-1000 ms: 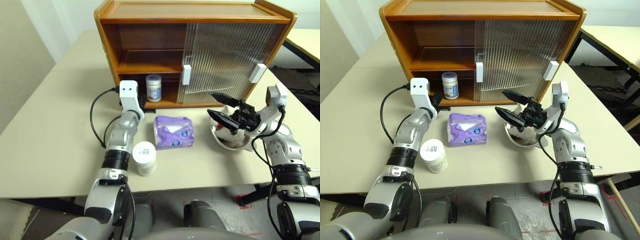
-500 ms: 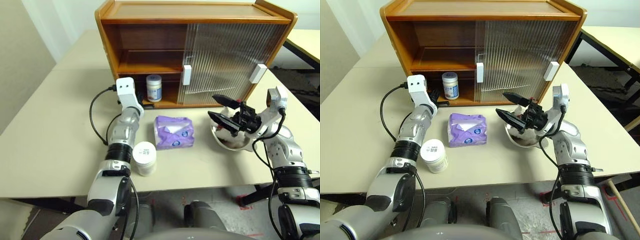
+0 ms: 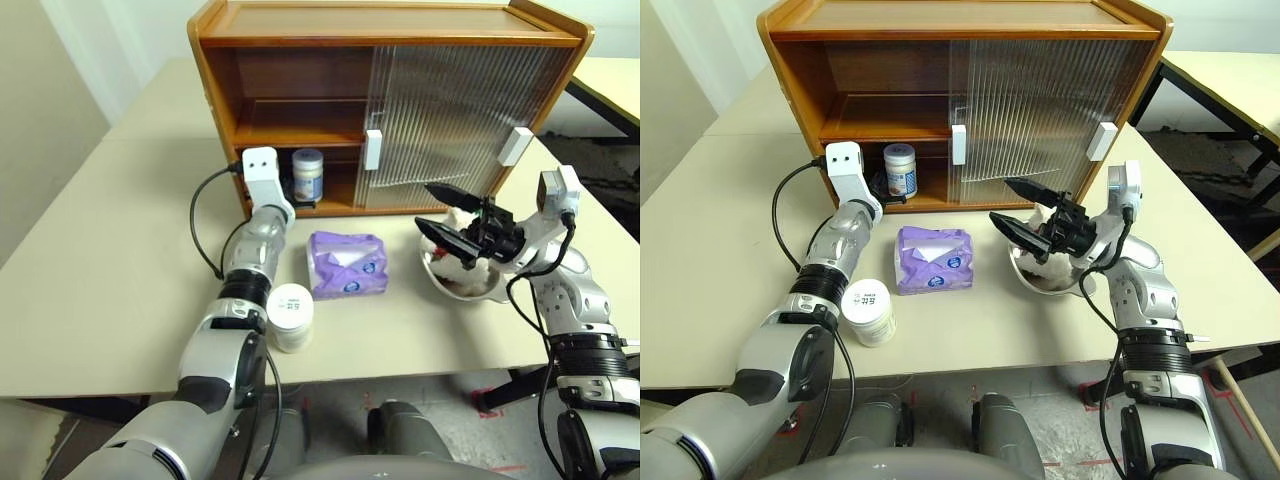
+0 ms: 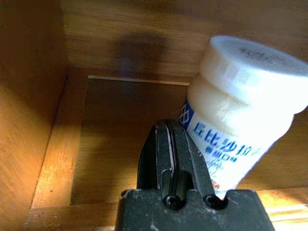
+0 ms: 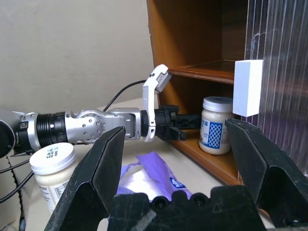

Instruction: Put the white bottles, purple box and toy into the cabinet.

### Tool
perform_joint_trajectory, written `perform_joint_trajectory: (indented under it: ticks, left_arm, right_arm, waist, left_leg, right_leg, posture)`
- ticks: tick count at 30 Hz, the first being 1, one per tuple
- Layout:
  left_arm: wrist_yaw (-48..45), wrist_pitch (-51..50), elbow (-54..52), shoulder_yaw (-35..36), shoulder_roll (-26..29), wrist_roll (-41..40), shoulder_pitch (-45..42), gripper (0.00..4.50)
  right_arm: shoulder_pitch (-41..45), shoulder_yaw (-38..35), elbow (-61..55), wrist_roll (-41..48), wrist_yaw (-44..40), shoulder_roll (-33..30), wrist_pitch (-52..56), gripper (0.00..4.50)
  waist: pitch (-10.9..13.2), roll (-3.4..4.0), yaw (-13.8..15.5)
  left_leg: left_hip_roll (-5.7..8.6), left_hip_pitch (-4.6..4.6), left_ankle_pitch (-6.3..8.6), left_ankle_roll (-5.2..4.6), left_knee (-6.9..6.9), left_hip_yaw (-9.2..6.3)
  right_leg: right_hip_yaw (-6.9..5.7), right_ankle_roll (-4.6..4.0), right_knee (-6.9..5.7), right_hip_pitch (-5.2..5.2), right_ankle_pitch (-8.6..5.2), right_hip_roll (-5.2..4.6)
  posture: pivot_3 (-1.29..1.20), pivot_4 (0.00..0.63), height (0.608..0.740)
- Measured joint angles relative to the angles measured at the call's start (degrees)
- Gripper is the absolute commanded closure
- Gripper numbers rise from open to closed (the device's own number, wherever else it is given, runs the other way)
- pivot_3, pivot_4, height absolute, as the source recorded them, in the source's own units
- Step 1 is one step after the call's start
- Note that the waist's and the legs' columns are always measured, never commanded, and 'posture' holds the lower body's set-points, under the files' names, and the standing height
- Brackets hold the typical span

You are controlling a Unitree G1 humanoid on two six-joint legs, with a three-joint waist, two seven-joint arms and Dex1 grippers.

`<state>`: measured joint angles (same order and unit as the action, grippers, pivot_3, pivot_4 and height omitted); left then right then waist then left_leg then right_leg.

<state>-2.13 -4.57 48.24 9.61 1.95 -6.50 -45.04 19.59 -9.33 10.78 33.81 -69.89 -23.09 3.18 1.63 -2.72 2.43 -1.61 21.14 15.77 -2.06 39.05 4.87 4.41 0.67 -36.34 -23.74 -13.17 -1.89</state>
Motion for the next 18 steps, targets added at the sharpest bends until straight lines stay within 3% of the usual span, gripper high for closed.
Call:
perform_joint_trajectory:
  ticks: [18]
  left_arm:
    - [-1.6, 2.1, 4.9, -0.1, -0.5, 0.0, -2.9, 4.46]
  right_arm:
    - [-0.2, 0.0, -1.8, 0.0, 1.1, -0.6, 1.6, 0.0]
  waist:
    - [0.0, 0.0, 0.0]
  left_leg:
    - [0.07, 0.02, 0.0, -0.01, 0.0, -0.01]
  right_leg:
    - [-0.03, 0.0, 0.02, 0.0, 0.0, 0.0]
  posture:
    - [0.05, 0.0, 0.74]
